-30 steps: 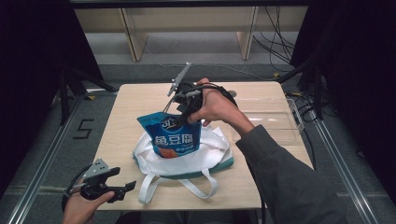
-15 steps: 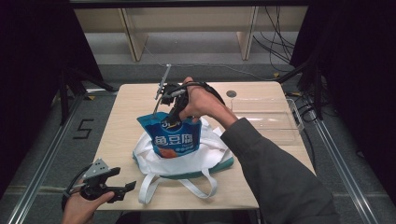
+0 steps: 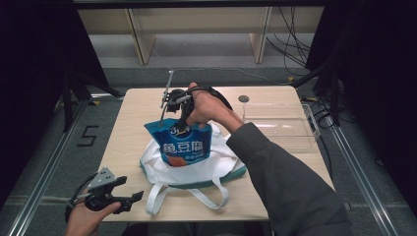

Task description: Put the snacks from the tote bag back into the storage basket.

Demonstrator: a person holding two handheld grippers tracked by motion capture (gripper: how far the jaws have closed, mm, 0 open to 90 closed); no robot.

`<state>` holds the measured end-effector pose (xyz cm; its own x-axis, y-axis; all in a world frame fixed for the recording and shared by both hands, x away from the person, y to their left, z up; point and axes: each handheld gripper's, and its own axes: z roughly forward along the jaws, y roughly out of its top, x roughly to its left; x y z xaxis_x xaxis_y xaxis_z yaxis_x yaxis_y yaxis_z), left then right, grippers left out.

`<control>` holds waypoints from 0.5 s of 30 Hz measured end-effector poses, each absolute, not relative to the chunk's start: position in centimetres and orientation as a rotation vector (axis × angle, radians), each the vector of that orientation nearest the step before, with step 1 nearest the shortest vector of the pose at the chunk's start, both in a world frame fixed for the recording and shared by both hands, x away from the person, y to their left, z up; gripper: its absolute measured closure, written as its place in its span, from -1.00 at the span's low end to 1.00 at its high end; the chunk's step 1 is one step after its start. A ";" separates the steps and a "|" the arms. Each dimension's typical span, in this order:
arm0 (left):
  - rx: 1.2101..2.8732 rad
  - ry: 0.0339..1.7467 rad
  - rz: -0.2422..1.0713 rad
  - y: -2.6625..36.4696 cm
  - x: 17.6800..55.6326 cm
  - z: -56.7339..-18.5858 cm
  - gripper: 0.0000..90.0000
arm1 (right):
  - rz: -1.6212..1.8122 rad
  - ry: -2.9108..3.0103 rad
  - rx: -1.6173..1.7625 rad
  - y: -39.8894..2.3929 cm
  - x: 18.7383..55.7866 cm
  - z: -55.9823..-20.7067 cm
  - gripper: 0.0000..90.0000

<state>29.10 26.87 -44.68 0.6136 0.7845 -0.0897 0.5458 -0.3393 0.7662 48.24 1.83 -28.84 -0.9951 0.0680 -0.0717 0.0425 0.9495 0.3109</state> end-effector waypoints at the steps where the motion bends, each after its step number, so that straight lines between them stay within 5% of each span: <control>1: 2.035 1.046 0.379 26.9 29.1 -44.7 -0.61 | 0.474 3.023 0.079 1.9 48.1 -28.8 1.00; 15: 2.022 1.069 0.370 26.8 29.2 -44.8 -0.61 | 0.416 2.993 0.062 2.1 46.9 -25.5 1.00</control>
